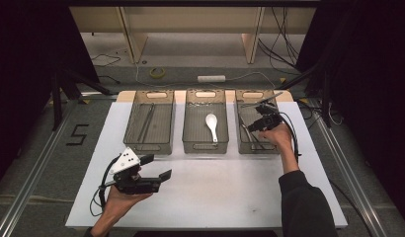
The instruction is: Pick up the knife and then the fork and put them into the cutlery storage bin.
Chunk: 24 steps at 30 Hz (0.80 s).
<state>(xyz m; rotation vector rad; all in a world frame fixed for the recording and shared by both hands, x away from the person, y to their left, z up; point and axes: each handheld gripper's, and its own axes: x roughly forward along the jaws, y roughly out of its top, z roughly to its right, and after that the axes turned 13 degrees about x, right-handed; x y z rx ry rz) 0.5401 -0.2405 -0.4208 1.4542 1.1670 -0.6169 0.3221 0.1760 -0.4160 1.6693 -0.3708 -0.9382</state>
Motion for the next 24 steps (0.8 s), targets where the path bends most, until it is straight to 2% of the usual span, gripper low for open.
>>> {"name": "perform_pose_setpoints", "arguments": {"at_steps": [6, 9, 15, 19, 22, 24], "values": [[0.9999, 0.01, -0.003, 0.004, -0.002, -0.007, -0.001, 62.5, 0.0, 0.0, 0.0, 0.001, 0.0, 0.0, 1.0, 15.6], [0.9993, 0.033, -0.005, 0.018, -0.006, -0.015, -0.005, 55.6, 0.0, 0.0, 0.0, 0.001, 0.001, -0.001, 1.0, 15.6], [0.9979, 0.048, -0.022, 0.037, -0.011, -0.026, -0.015, 47.9, 0.0, 0.0, 0.0, -0.001, 0.001, 0.0, 1.0, 15.6], [0.9958, 0.065, -0.026, 0.06, -0.016, -0.033, -0.026, 42.6, 0.0, 0.0, 0.0, -0.001, 0.001, 0.0, 1.0, 15.6], [0.9945, 0.076, -0.03, 0.066, -0.019, -0.036, -0.032, 40.0, 0.0, 0.0, 0.0, -0.001, 0.001, 0.0, 1.0, 15.6], [0.9916, 0.097, -0.037, 0.076, -0.025, -0.042, -0.043, 37.0, 0.0, 0.0, 0.0, -0.001, 0.001, 0.0, 1.0, 15.6]]}}
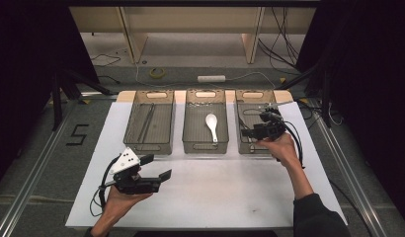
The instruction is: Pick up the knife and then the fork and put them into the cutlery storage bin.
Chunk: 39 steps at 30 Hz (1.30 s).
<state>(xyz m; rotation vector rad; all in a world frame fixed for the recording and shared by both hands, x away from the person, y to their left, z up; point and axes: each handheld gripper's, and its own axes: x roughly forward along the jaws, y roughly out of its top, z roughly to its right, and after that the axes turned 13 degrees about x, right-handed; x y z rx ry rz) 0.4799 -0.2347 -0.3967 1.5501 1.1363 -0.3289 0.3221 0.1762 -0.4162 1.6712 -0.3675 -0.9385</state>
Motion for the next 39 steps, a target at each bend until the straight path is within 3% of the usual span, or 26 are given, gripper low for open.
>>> {"name": "perform_pose_setpoints", "arguments": {"at_steps": [8, 15, 29, 39], "values": [[0.9985, 0.044, -0.007, 0.03, -0.015, -0.013, -0.023, 34.6, 0.0, 0.0, 0.0, -0.003, -0.002, 0.001, 1.0, 15.6], [0.9949, 0.075, -0.024, 0.062, -0.032, -0.022, -0.042, 32.5, 0.0, -0.001, -0.001, -0.004, -0.001, -0.001, 1.0, 15.6], [0.9892, 0.099, -0.041, 0.101, -0.045, -0.027, -0.072, 29.5, 0.001, -0.001, -0.002, -0.006, -0.004, -0.008, 0.9999, 15.6], [0.9844, 0.121, -0.059, 0.114, -0.051, -0.033, -0.092, 26.4, 0.0, -0.002, -0.001, -0.006, -0.006, -0.007, 0.9999, 15.6]]}}
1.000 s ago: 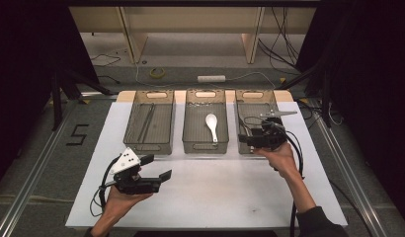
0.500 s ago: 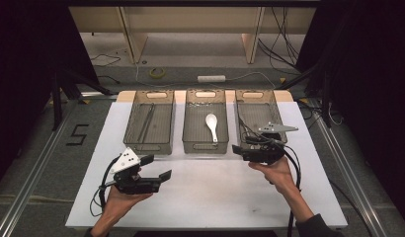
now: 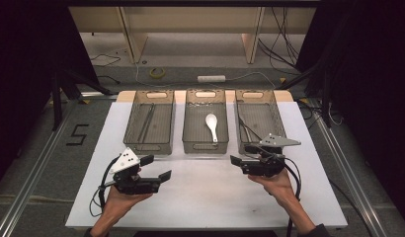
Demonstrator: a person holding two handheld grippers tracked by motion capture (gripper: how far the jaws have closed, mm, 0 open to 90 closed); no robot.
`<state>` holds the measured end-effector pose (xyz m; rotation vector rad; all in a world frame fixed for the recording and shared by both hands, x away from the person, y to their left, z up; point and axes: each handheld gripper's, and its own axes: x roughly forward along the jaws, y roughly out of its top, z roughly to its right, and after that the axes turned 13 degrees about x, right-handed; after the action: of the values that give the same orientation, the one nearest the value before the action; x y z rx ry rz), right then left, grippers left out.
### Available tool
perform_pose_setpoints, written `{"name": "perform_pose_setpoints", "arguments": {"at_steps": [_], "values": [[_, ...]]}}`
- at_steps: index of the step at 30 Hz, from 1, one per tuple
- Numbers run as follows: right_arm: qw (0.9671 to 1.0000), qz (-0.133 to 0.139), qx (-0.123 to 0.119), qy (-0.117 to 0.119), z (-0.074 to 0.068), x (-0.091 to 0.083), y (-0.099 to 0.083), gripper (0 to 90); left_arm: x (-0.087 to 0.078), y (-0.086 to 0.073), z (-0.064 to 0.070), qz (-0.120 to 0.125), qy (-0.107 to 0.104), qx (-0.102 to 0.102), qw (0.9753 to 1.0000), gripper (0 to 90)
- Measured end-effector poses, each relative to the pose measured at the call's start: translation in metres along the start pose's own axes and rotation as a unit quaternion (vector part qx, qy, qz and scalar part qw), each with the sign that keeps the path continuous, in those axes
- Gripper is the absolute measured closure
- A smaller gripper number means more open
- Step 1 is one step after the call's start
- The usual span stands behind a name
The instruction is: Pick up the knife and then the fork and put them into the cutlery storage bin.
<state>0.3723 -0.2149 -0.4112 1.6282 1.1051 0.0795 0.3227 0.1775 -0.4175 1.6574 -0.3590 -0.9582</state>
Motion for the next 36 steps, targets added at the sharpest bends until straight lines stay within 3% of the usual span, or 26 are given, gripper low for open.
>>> {"name": "perform_pose_setpoints", "arguments": {"at_steps": [18, 23, 36], "values": [[0.9994, 0.026, -0.015, 0.013, -0.01, -0.021, -0.032, 24.5, 0.0, 0.0, 0.0, 0.001, -0.008, -0.006, 0.9999, 15.5], [0.9992, 0.031, -0.025, 0.001, -0.008, -0.024, -0.038, 23.6, 0.0, 0.0, 0.0, 0.002, -0.011, -0.008, 0.9999, 15.5], [0.9993, 0.033, -0.015, -0.011, -0.007, -0.032, -0.046, 21.9, 0.0, 0.0, 0.0, 0.002, -0.013, -0.009, 0.9999, 15.5]]}}
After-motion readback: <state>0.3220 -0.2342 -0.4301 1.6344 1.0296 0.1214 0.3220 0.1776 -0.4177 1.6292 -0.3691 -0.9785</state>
